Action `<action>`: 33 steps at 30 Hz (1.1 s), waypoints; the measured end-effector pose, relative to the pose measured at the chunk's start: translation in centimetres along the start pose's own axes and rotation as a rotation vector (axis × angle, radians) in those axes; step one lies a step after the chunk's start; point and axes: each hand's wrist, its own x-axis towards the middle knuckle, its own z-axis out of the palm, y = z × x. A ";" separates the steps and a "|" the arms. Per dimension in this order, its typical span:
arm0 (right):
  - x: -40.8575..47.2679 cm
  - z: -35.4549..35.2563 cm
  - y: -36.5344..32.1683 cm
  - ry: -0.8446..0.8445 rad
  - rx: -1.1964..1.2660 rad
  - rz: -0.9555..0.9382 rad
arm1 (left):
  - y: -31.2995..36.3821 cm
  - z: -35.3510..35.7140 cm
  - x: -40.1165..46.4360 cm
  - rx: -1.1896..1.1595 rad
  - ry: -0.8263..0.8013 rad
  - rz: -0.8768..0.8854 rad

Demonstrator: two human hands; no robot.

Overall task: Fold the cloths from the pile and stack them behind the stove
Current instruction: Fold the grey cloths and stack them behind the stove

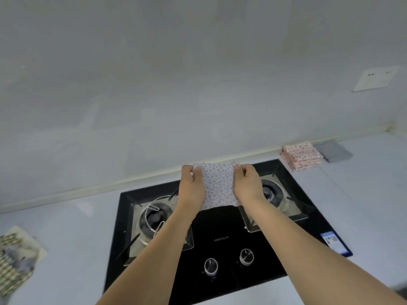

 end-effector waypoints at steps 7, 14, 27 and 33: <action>7.8 -10.4 2.8 0.073 -0.029 -0.011 | 3.7 12.6 1.7 -0.042 -0.080 -0.073; 16.6 -21.3 6.5 -0.046 -0.011 0.137 | 6.9 24.4 2.6 -0.147 -0.185 -0.199; 31.8 -37.6 12.1 -0.074 -0.005 0.353 | 11.8 46.6 7.8 -0.119 -0.212 -0.264; 43.8 -42.0 16.3 -0.086 -0.087 0.286 | 12.4 57.9 13.8 -0.078 -0.143 -0.295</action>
